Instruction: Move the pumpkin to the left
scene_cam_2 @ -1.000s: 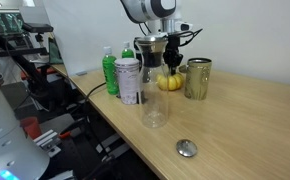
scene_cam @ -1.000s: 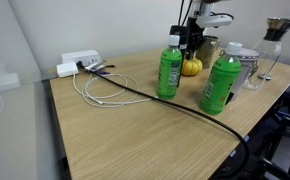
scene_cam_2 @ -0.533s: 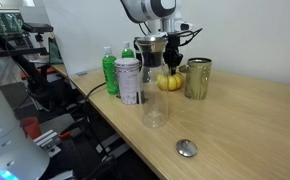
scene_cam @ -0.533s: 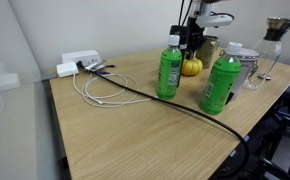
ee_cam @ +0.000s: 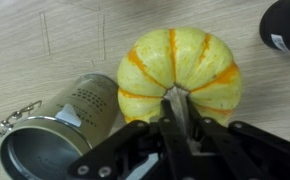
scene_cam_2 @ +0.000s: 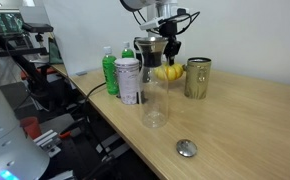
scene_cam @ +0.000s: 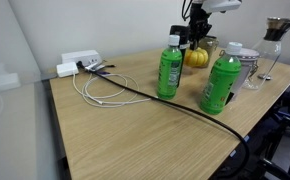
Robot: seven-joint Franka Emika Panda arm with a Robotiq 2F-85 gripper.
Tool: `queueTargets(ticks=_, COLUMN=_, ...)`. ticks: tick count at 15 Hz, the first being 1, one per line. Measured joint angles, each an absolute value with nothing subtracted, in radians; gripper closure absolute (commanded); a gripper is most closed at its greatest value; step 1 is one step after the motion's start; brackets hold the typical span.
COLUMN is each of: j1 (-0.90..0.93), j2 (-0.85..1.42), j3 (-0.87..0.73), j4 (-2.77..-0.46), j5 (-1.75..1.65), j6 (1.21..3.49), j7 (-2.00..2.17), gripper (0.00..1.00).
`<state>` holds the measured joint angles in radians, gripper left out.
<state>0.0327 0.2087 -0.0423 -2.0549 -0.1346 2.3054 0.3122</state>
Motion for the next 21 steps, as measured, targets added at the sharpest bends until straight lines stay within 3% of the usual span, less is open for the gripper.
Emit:
queueTargets(ticks=8, j1=0.059, j2=0.061, j3=-0.012, j4=-2.039, j5=-0.184, j6=2.203, j7=0.33, gripper=0.96)
queueTargets(ticks=15, j1=0.088, j2=0.028, j3=0.031, j4=-1.95, j5=-0.566, j6=2.372, j7=0.534, gripper=0.96)
queueTargets(ticks=21, j1=0.133, j2=0.076, j3=0.076, j4=-1.915, j5=-0.603, j6=2.58, j7=0.609, gripper=0.96)
